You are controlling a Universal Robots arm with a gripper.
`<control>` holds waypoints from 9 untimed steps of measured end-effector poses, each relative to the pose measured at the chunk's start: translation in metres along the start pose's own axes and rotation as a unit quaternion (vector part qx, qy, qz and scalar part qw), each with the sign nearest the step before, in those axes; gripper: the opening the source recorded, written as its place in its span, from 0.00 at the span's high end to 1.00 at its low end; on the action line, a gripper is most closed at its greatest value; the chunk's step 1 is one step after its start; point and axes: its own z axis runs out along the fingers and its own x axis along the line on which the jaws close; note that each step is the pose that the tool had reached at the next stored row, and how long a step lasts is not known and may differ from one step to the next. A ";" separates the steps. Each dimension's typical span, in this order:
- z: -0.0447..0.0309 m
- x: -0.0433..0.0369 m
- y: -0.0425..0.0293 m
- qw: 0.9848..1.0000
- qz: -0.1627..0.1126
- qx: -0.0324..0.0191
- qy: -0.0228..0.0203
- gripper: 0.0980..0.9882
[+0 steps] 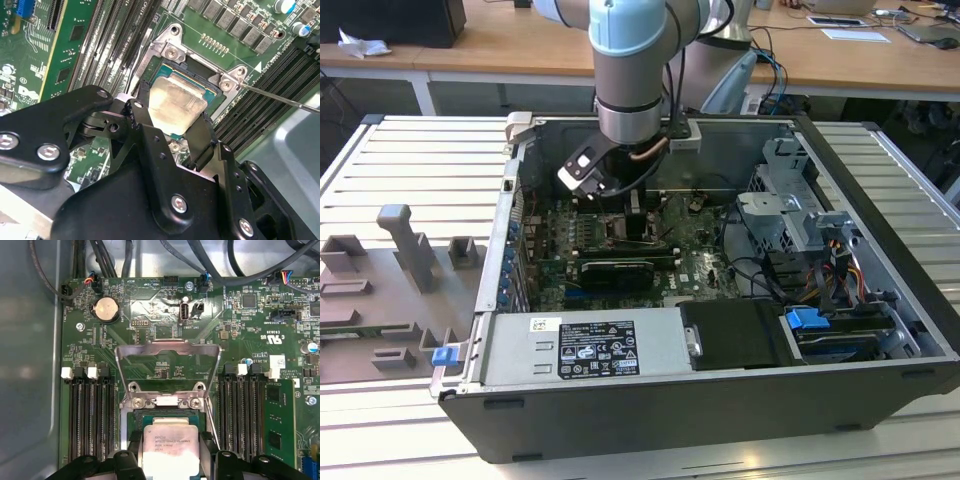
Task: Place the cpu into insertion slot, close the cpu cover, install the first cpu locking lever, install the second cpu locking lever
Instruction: 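Place the cpu into insertion slot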
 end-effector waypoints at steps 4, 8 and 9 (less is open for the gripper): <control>0.0009 0.0000 -0.0001 1.000 0.000 0.000 0.000 0.51; 0.0010 0.0000 0.0000 1.000 0.000 0.000 0.000 0.42; 0.0010 0.0000 0.0000 1.000 0.000 0.000 0.000 0.42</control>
